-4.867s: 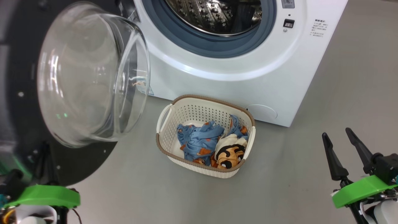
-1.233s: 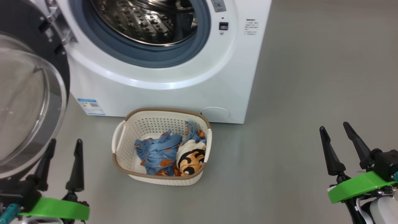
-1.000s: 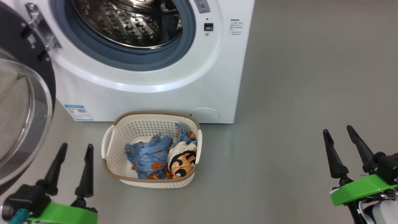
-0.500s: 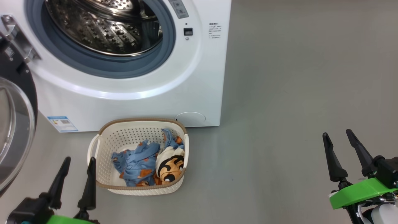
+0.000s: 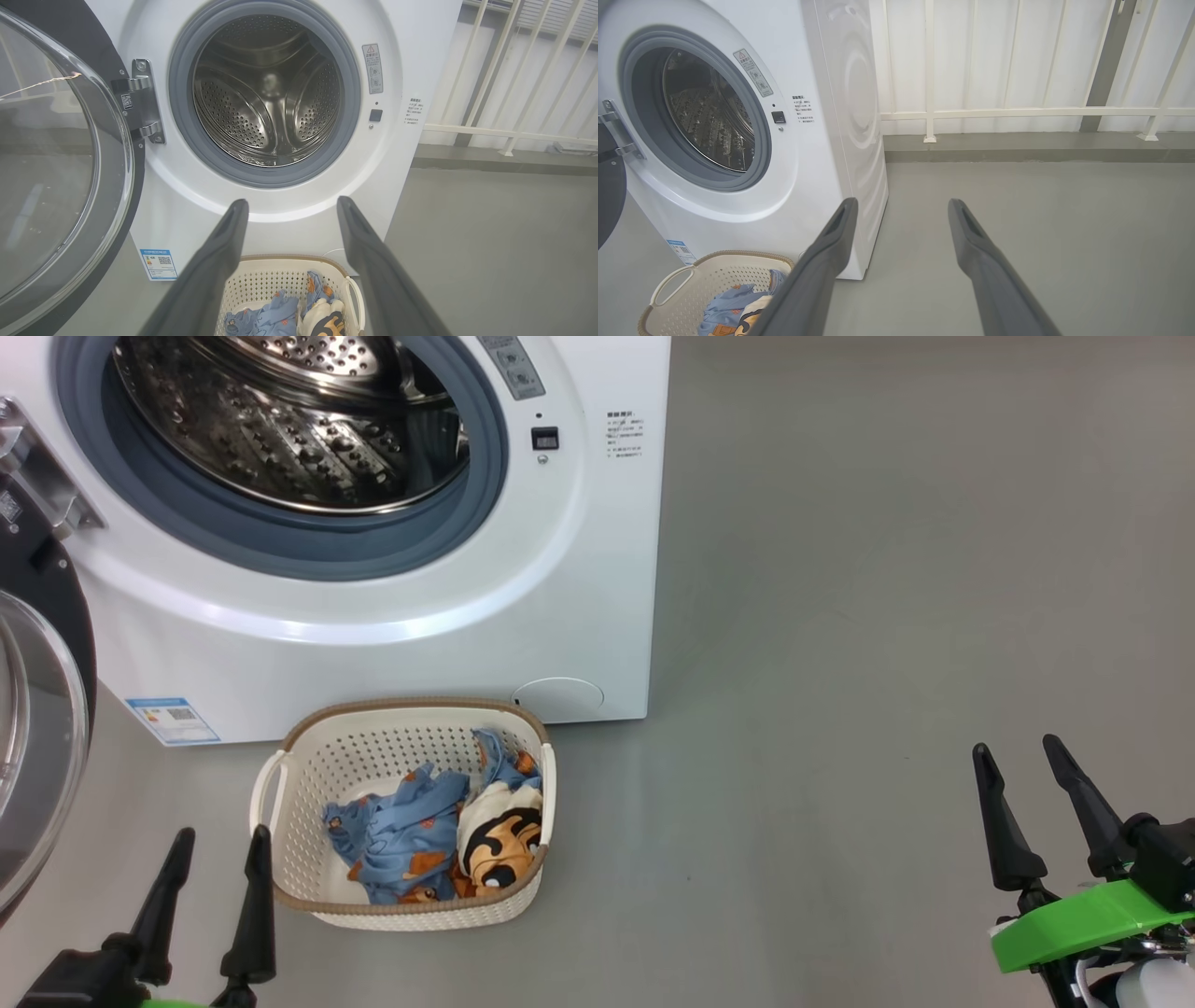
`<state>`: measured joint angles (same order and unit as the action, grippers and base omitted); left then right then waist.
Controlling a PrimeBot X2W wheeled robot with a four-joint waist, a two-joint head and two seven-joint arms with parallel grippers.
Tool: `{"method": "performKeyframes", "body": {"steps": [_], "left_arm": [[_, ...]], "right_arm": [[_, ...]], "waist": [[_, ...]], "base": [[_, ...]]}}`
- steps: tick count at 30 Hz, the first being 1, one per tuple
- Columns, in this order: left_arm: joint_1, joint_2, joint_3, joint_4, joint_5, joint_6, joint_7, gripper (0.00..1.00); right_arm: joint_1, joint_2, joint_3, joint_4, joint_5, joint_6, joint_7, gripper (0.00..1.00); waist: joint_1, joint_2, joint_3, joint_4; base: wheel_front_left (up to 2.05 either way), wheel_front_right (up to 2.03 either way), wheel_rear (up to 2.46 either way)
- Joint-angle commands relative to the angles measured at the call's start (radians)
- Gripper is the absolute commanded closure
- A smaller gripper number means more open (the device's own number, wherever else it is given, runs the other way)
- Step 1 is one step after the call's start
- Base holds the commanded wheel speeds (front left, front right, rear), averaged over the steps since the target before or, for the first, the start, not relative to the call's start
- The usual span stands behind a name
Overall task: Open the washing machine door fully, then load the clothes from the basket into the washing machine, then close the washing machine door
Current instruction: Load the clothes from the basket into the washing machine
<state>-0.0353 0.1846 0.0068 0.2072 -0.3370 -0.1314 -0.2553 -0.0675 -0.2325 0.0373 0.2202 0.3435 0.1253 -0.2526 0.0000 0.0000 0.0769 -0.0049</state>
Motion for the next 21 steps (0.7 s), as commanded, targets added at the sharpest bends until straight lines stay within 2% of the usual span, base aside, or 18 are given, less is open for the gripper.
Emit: {"method": "performKeyframes", "body": {"steps": [1,8,21], "left_arm": [[-0.008,0.015,0.04,-0.027,-0.011,0.001,-0.006,0.0],[-0.017,0.018,0.033,-0.022,-0.024,0.001,-0.006,0.0],[-0.027,0.028,0.02,-0.008,-0.027,0.001,-0.006,0.0]], "right_arm": [[0.001,-0.017,0.015,-0.026,-0.008,0.005,-0.009,0.0],[-0.005,-0.015,0.014,-0.029,-0.01,0.005,-0.009,0.0],[-0.013,-0.009,0.016,-0.025,-0.01,0.005,-0.009,0.0]], "waist": [[0.0,0.0,0.001,0.001],[0.0,0.0,0.007,0.004],[0.0,0.0,0.009,0.006]], "base": [[0.0,0.0,0.0],[0.19,-0.69,0.5],[1.06,-1.92,0.87]]}}
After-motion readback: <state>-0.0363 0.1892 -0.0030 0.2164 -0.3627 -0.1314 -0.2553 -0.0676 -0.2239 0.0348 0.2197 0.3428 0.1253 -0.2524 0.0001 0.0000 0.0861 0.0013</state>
